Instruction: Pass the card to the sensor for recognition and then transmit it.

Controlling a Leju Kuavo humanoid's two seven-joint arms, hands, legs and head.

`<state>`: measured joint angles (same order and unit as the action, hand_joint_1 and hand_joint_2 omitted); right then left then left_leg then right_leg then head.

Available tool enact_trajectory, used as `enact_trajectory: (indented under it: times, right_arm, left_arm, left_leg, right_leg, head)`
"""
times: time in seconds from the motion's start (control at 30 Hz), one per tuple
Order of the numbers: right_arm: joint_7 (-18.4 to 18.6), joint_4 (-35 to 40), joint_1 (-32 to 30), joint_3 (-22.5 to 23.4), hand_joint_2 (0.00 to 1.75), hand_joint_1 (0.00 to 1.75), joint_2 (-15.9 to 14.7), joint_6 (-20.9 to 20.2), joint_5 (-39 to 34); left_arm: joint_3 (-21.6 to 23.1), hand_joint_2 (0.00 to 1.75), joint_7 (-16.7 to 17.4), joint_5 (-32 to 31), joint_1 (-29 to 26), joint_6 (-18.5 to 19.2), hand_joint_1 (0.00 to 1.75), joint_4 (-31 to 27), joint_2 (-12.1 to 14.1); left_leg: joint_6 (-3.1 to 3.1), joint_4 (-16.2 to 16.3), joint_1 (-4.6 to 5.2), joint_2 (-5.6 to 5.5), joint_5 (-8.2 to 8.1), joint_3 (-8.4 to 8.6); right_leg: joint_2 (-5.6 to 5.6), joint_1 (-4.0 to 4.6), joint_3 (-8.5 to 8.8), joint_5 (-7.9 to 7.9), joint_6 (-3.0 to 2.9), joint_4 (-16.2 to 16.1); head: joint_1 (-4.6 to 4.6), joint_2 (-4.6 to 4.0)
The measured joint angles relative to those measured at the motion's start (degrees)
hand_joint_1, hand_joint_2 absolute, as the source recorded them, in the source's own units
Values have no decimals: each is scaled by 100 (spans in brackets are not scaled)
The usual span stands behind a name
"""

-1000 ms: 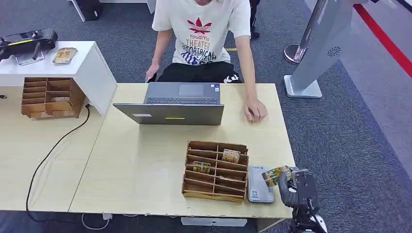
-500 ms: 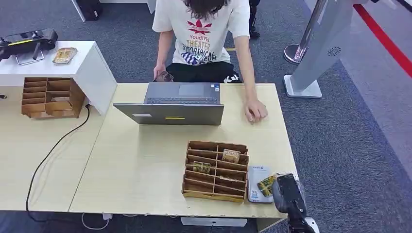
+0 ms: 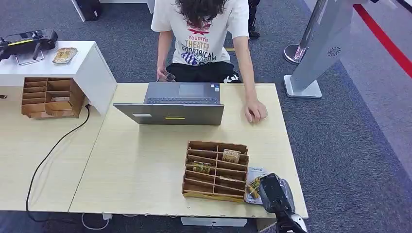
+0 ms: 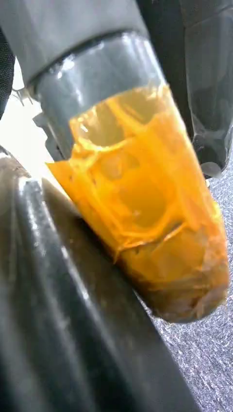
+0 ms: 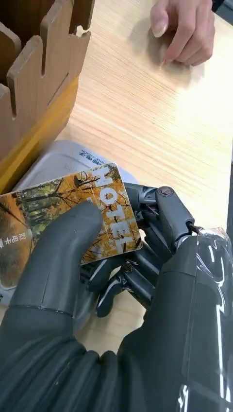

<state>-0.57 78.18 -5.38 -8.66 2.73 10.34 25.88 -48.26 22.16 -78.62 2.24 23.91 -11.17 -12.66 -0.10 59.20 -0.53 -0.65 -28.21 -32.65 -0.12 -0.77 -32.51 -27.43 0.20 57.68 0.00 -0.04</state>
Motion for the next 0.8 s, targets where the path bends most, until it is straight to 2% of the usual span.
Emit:
enact_trajectory:
  times: [0.2, 0.33, 0.8]
  right_arm:
    - [18, -26, 30, -22, 175, 175, 0, -2, 55]
    - [293, -177, 321, -302, 175, 175, 0, 175, 773]
    - [461, -46, 395, -332, 175, 175, -28, 293, 1320]
  left_arm:
    - [0, 0, 0, -9, 1, 4, 0, 0, 0]
    - [0, 0, 0, -39, 5, 17, 0, 0, 0]
    - [-35, 0, 0, -42, 5, 20, 0, 0, 0]
  left_leg:
    - [0, 0, 0, 0, 0, 0]
    - [-1, 0, -1, 1, 2, 3]
    - [-1, 0, 0, 1, 1, 2]
  right_leg:
    - [1, 0, 0, 0, 0, 0]
    - [3, 1, 0, 1, -1, 2]
    - [2, 0, 0, 1, -1, 2]
  head:
    - [0, 0]
    - [0, 0]
    - [0, 0]
